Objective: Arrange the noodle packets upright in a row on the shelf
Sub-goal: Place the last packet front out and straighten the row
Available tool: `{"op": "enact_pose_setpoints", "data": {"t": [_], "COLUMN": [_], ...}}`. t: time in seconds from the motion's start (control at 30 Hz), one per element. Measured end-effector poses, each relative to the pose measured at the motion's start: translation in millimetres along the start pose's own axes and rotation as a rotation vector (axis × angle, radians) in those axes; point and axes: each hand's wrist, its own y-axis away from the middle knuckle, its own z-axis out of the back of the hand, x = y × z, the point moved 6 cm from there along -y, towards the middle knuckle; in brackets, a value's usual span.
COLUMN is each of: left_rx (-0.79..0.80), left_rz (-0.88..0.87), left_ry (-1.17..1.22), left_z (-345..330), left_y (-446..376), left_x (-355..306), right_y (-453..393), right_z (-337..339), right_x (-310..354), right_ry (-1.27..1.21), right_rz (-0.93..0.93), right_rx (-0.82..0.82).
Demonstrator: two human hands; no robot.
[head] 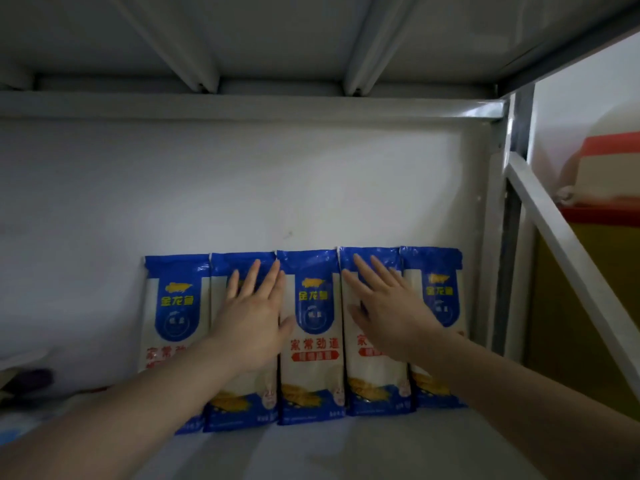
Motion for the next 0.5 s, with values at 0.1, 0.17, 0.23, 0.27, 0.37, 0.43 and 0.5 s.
{"op": "enact_pose_setpoints", "data": {"t": [0.1, 0.17, 0.23, 0.27, 0.37, 0.43, 0.5], "left_rx": [0.022, 0.04, 0.063, 0.072, 0.089, 0.087, 0.061], "left_rz": [0.083, 0.076, 0.053, 0.048, 0.04, 0.047, 0.055], "left_ry": [-0.013, -0.003, 0.006, -0.002, -0.059, -0.07, -0.061], "left_z": [1.8, 1.4, -1.1, -2.0, -4.4, -5.4, -5.7], "left_y": [3.8, 4.0, 0.1, -0.7, -4.9, -6.7, -6.6], "left_x": [34.4, 50.4, 59.5, 65.9, 76.7, 77.7, 74.4], "right_y": [-19.2, -34.0, -43.4, -47.6, -52.9, -54.0, -53.8], "right_z": [-7.6, -12.6, -16.9, -19.4, -24.8, -24.5, -19.9], "right_x": [46.3, 65.3, 71.4, 75.1, 79.6, 82.0, 87.8], "right_ry": [0.016, 0.023, 0.022, 0.018, 0.011, 0.018, 0.039], "right_rz": [0.086, 0.088, 0.067, 0.056, 0.016, -0.001, 0.013], "right_rx": [0.052, 0.073, 0.092, 0.105, 0.132, 0.129, 0.097]}}
